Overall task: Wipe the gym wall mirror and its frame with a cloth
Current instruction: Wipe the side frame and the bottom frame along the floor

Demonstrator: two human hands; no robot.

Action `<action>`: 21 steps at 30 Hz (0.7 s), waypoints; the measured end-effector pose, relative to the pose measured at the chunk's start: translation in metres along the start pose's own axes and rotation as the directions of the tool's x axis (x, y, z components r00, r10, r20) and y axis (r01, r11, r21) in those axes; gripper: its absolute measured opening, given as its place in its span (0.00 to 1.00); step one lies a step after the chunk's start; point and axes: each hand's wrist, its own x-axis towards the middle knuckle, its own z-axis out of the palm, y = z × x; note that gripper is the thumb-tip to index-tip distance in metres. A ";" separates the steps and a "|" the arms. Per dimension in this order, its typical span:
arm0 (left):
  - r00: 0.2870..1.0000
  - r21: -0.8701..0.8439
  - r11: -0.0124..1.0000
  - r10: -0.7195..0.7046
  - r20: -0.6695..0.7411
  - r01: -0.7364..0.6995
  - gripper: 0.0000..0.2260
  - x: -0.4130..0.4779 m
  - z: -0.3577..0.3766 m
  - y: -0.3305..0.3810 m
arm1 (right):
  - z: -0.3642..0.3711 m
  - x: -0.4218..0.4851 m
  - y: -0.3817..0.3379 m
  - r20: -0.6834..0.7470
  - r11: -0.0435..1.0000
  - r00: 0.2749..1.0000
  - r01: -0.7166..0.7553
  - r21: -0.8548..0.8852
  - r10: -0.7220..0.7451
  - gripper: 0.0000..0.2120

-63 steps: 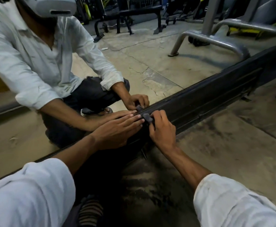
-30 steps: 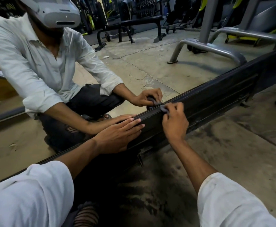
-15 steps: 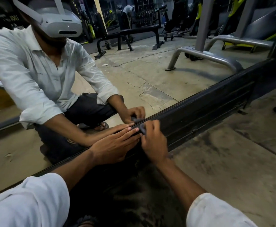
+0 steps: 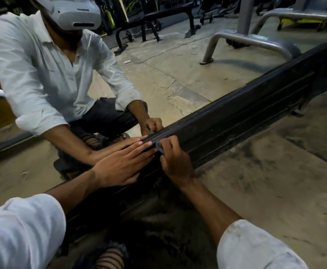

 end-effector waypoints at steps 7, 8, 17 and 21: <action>1.000 -0.004 1.000 -0.007 0.009 0.007 0.32 -0.002 0.004 0.001 | -0.029 0.013 0.051 -0.234 0.897 0.866 -0.421 0.131 0.441 0.13; 1.000 -0.001 1.000 -0.008 0.010 0.008 0.32 -0.002 0.004 0.001 | -0.021 0.011 0.038 -0.184 0.948 0.932 -0.298 0.111 0.314 0.14; 0.999 -0.022 1.000 -0.009 -0.032 0.008 0.33 -0.001 0.009 0.000 | -0.043 0.045 0.051 -0.326 0.960 0.903 -0.265 0.087 0.279 0.11; 0.997 -0.025 1.000 -0.003 -0.072 0.001 0.32 -0.002 0.010 -0.001 | -0.035 0.041 0.030 -0.095 0.995 0.994 -0.052 -0.080 0.044 0.16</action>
